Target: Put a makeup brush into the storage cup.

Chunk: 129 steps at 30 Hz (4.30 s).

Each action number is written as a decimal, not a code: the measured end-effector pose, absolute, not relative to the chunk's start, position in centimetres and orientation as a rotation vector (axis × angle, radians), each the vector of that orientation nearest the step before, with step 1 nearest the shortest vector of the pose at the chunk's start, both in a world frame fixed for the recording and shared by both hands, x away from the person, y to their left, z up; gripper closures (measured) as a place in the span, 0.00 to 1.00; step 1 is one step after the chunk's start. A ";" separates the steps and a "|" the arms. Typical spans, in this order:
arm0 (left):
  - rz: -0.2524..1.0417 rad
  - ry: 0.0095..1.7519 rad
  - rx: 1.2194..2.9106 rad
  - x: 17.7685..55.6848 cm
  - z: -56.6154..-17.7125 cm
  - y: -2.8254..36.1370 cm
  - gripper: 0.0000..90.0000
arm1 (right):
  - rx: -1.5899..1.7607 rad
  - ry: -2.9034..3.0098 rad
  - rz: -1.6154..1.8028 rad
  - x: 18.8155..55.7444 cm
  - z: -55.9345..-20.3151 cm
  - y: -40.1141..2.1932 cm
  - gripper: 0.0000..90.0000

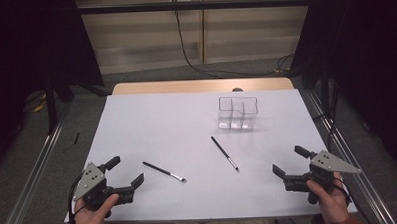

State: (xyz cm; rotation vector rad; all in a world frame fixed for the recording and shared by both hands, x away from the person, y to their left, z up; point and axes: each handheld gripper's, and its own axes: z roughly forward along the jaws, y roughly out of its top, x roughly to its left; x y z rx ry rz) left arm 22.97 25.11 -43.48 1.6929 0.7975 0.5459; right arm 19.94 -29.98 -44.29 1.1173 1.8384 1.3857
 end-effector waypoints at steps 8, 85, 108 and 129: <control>0.514 0.788 1.722 23.3 -43.5 24.7 0.04 | 1.148 1.842 1.389 20.1 -44.5 -30.2 0.00; 0.375 0.640 2.071 31.1 -39.9 19.8 0.06 | 1.117 1.884 1.416 20.4 -44.5 -29.3 0.00; 0.224 0.533 2.463 33.9 -40.0 18.0 0.08 | 1.112 1.898 1.411 20.5 -44.5 -29.3 0.00; -0.003 0.478 2.682 35.6 -42.2 17.1 0.10 | 1.116 1.879 1.434 20.5 -44.5 -29.3 0.00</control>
